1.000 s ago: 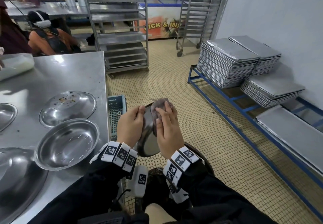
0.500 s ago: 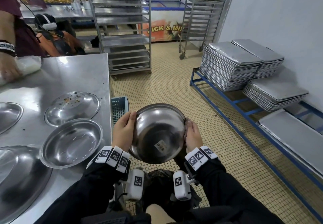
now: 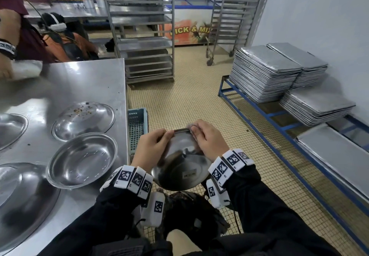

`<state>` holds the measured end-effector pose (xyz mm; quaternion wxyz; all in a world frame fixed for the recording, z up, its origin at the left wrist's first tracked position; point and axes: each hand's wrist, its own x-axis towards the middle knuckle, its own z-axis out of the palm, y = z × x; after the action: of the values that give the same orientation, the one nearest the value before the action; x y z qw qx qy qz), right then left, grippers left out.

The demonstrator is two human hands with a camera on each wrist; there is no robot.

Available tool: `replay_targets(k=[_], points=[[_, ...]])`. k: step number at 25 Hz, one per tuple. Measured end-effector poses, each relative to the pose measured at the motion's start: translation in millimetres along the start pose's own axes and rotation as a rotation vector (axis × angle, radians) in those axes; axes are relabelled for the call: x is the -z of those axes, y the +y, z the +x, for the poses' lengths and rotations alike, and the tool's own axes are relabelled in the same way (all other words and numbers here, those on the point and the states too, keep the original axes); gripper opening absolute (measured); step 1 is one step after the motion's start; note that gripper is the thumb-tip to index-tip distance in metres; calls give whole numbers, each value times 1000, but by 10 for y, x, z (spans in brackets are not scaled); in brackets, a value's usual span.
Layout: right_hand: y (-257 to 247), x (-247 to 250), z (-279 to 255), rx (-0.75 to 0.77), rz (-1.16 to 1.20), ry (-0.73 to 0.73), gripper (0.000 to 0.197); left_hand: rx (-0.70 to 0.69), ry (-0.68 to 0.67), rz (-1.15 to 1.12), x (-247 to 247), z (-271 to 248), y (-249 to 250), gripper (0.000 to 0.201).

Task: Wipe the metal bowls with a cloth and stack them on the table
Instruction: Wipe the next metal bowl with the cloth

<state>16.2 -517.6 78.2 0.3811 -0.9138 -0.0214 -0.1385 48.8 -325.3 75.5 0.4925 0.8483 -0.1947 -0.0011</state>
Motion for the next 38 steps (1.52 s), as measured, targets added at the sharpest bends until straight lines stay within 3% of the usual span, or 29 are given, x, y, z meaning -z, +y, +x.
replay_targets(k=[5,9,13,17,23,26,30,33,35,38], points=[[-58,-108,-119,101,-20,187,29,72,107,-48,-22,17,-73,37],[-180,-341,-240,188,-167,354,39,115,152,-188,-90,35,58,34],[-158,-294,-172,27,-49,476,42,158,116,-410,-22,54,145,36],[7,-204,-278,-258,205,371,41,164,203,-400,10,24,148,40],[-221,-416,-380,64,-98,387,47,42,231,-181,-99,-19,194,36],[-280,-350,-240,78,-123,477,49,-37,253,-87,-152,-62,342,32],[-128,-141,-196,-160,274,581,41,-48,264,-227,-129,-29,399,35],[17,-21,-302,-434,616,523,30,36,295,-436,-97,40,279,42],[101,10,-392,-486,693,461,22,96,314,-477,-102,71,170,45],[189,48,-429,-500,648,440,23,126,280,-454,-104,61,21,27]])
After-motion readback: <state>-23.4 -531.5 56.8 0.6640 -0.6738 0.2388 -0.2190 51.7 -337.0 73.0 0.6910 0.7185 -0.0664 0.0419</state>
